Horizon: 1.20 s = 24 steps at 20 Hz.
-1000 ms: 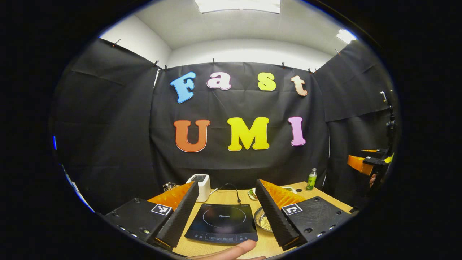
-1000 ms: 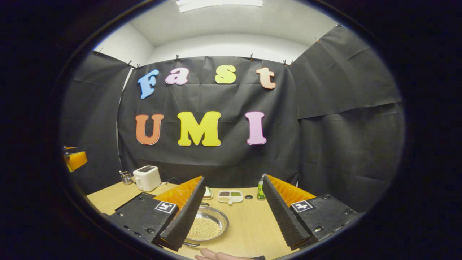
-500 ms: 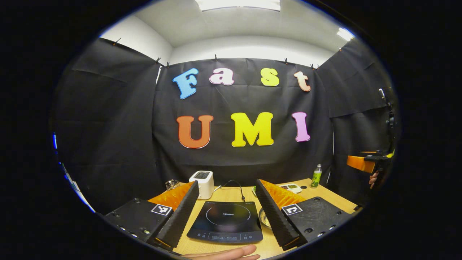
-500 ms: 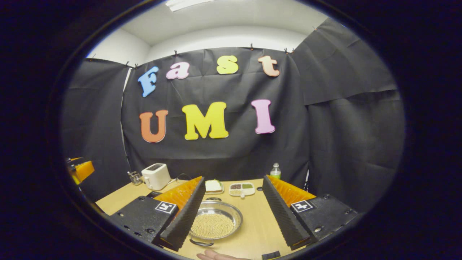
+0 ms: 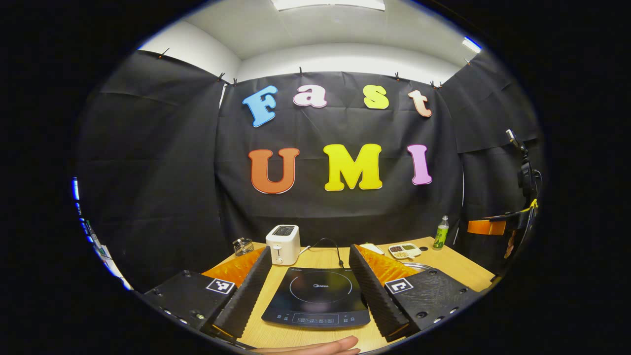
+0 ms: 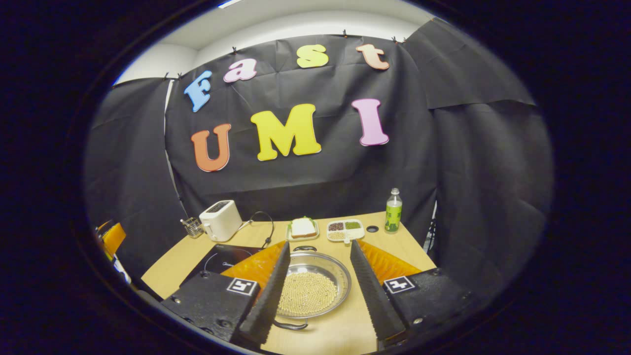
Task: First push the handle of the pot to place it horizontally, then grasp the pot with both hands and set it on the induction cooktop.
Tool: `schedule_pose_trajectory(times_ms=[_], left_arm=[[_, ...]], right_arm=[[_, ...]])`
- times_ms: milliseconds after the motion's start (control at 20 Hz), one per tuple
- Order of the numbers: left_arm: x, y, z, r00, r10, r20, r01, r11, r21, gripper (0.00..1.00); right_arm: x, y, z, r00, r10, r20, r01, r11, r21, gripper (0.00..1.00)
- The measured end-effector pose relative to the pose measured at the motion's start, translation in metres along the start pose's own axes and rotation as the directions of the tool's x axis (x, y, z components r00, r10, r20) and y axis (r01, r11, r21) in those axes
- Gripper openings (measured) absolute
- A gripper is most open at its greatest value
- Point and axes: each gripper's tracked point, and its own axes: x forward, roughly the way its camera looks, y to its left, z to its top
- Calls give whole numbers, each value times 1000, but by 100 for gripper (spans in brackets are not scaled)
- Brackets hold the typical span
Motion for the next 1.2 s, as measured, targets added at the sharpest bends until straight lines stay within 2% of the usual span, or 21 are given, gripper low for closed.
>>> schedule_pose_trajectory(times_ms=[50,200,350,450,500,550,650,700,950,1000,1050,1100,1200], left_arm=[[-2,1,3,1000,2,13,-2,1000,-7,95],[-9,5,8,999,7,34,-6,1000,-26,95],[-20,8,15,998,9,54,-8,1000,-18,94],[-26,7,17,998,3,66,-2,1000,-13,95],[-29,6,18,997,-2,72,3,1000,-13,95],[-31,5,19,997,-8,79,9,1000,-14,94],[-35,5,19,996,-18,84,19,1000,-18,95],[-38,5,19,996,-20,85,22,1000,-22,95],[-46,13,18,995,-8,96,9,1000,-6,95],[-45,14,16,995,-5,98,6,1000,-4,94],[-45,16,16,995,-4,101,5,1000,-5,94],[-45,18,18,994,-1,110,3,1000,-12,95],[-46,18,22,993,-6,122,10,1000,-29,95]], right_arm=[[4,3,-3,1000,12,-8,-12,1000,6,76],[15,9,-18,998,32,-56,-30,999,31,48],[28,14,-38,991,38,-127,-36,999,22,30],[37,23,-54,981,50,-187,-47,999,22,23],[41,27,-64,972,57,-227,-53,998,21,4],[45,33,-74,963,70,-260,-66,998,24,7],[51,43,-93,943,87,-320,-86,996,17,0],[53,47,-103,933,85,-349,-87,996,8,4],[55,79,-165,850,119,-512,-154,988,-26,4],[55,87,-176,832,132,-538,-176,984,-31,0],[54,93,-185,820,136,-557,-192,981,-43,7],[54,96,-192,808,138,-573,-207,977,-56,4],[53,107,-209,782,149,-605,-229,972,-57,4]])
